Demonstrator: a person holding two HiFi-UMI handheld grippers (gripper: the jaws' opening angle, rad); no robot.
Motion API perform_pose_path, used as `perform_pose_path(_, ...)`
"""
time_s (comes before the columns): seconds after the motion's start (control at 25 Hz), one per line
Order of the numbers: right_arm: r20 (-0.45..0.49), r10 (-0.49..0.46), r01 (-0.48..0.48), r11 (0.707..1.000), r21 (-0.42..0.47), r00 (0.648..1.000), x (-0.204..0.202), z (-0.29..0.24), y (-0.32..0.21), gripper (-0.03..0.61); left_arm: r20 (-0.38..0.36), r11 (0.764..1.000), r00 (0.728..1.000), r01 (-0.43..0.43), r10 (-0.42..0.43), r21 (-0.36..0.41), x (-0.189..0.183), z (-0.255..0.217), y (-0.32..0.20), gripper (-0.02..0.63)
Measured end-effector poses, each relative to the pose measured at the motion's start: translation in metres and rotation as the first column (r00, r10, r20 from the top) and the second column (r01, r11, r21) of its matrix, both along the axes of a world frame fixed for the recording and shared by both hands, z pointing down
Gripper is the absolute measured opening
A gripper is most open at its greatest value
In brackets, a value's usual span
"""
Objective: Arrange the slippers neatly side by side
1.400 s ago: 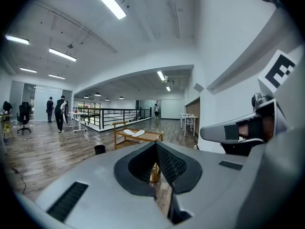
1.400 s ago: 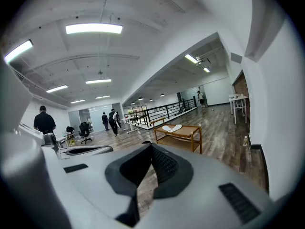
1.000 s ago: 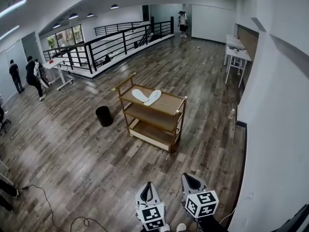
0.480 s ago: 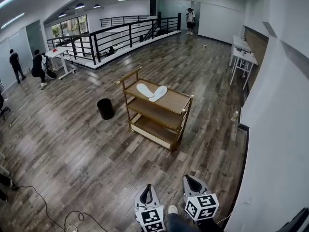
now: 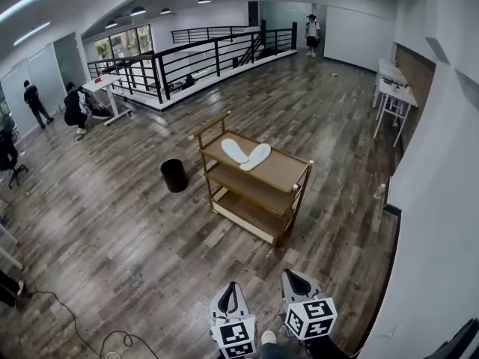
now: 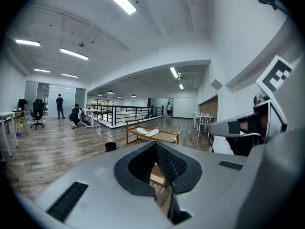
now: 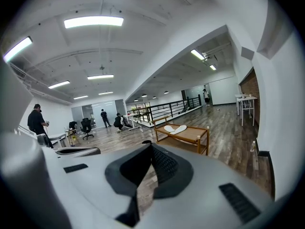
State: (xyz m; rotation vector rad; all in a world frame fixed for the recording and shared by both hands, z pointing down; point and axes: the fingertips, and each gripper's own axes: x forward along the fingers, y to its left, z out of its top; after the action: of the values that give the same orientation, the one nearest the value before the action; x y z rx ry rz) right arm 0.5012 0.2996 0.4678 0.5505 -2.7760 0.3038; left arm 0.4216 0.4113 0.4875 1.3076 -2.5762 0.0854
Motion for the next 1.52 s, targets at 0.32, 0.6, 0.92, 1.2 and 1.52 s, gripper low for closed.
perform_pose_path(0.32,0.009,-0.006,0.006,1.000,-0.015,1.000,-0.017,0.002,-0.055,-0.002,-0.007,0.999,0.999,0.033,-0.033,-0.003,-0.020,-0.002,-0.045,0.002)
perform_pose_path(0.6,-0.003,-0.032,0.032,0.999,-0.043,0.999,-0.035,0.014,-0.067,-0.002,-0.026,0.996,0.995,0.091,-0.092,-0.022,-0.035,0.003,-0.052,0.002)
perform_pose_path(0.92,-0.006,-0.030,0.030,0.999,-0.042,1.000,-0.085,0.015,-0.085,-0.002,-0.020,0.995,0.995,0.096,-0.096,-0.006,-0.088,0.008,-0.066,0.002)
perform_pose_path(1.2,0.011,-0.009,0.009,1.000,-0.005,1.000,-0.150,-0.001,-0.106,-0.002,0.007,0.998,0.999,0.045,-0.045,0.040,-0.157,-0.017,-0.100,0.002)
perform_pose_path(1.52,0.006,0.007,-0.007,1.000,0.014,1.000,-0.207,0.006,-0.116,-0.002,-0.025,0.998,0.998,0.055,-0.055,0.025,-0.214,0.008,-0.096,0.002)
